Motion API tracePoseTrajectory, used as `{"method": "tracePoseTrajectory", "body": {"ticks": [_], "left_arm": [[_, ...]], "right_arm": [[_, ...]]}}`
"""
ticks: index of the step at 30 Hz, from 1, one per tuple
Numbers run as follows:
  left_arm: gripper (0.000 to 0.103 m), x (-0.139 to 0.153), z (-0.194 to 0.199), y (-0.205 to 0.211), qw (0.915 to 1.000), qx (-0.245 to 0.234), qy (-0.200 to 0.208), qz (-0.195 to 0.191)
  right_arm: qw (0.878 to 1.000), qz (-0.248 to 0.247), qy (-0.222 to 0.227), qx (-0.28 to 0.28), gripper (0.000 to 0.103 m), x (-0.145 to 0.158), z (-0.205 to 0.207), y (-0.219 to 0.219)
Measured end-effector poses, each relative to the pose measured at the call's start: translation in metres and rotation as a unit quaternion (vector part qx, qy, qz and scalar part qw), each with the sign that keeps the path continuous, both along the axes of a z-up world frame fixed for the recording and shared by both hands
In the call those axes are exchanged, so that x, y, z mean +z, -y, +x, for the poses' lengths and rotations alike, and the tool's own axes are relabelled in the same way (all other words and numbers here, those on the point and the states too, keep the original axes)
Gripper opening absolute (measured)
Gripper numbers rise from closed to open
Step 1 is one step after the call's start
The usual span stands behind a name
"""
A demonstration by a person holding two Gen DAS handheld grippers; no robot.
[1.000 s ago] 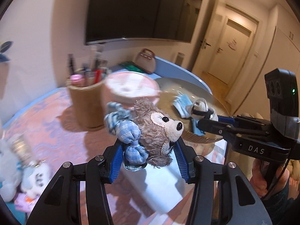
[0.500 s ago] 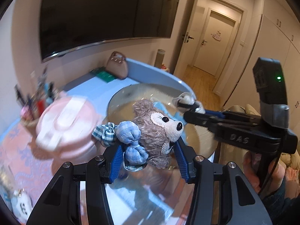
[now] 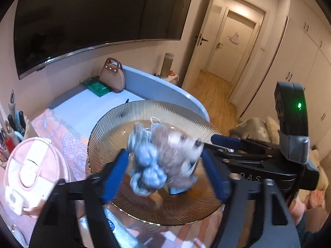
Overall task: Organize books
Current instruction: 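Carry bear and cloth roll to the glass bowl and release both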
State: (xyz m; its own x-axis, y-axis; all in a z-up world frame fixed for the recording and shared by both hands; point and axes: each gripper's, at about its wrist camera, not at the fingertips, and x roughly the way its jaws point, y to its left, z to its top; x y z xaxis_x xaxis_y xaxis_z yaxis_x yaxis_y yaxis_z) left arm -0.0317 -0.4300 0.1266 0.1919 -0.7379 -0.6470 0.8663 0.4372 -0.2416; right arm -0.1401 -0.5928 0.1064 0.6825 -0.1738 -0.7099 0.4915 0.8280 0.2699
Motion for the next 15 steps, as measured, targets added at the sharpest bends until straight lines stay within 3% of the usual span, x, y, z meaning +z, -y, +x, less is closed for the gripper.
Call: {"method": "tracePoseTrajectory", "body": {"ticks": [7, 15], "left_arm": [[0.077, 0.007, -0.004, -0.015, 0.9999, -0.004, -0.009, -0.007], [0.077, 0.026, -0.021, -0.061, 0.9995, 0.011, 0.005, -0.028]], "right_arm": [[1.0, 0.026, 0.009, 0.0, 0.06, -0.003, -0.012, 0.004], [0.999, 0.014, 0.012, 0.027, 0.06, 0.011, -0.016, -0.032]]}}
